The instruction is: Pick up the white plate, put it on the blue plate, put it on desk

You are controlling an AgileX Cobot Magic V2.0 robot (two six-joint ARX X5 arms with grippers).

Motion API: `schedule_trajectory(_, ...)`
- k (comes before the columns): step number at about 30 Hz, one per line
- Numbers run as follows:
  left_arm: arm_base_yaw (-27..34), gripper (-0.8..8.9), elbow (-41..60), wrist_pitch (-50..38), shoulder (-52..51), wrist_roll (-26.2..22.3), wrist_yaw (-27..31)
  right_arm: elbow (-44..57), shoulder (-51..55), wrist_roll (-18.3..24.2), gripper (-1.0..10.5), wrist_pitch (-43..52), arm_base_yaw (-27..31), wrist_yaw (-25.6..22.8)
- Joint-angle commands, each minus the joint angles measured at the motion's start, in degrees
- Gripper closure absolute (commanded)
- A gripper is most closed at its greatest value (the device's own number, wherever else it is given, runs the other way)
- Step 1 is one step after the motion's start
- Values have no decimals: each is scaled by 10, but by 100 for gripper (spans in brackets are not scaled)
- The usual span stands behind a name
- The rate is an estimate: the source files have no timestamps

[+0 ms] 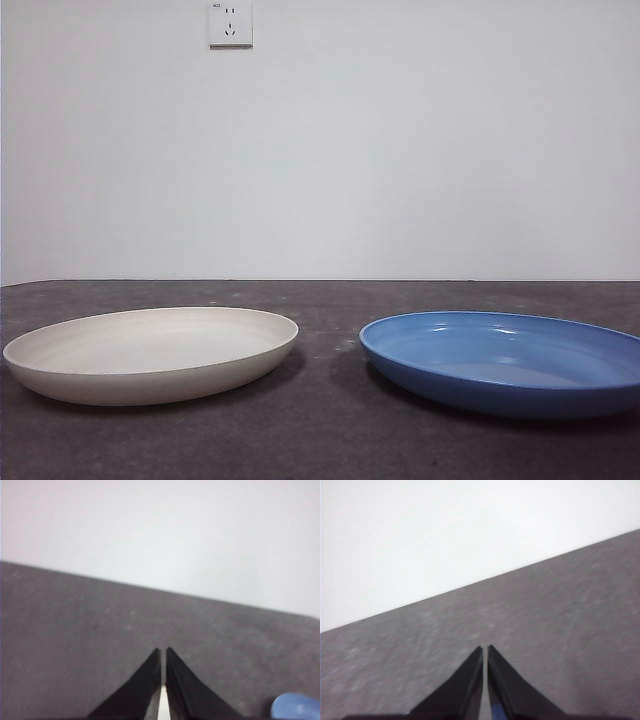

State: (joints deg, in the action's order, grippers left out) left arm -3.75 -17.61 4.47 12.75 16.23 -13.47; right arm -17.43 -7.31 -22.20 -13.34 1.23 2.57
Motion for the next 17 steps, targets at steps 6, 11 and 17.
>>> schedule_trajectory(6,-24,795,-197,108,128,14,-58,-163,-105,-17,936,-78,-18,112)
schedule_trajectory(11,-42,795,-290,167,180,14,-93,-248,-159,4,936,-124,-73,131)
schedule_trajectory(17,-61,795,-373,208,226,14,-131,-337,-216,69,936,-178,-149,148)
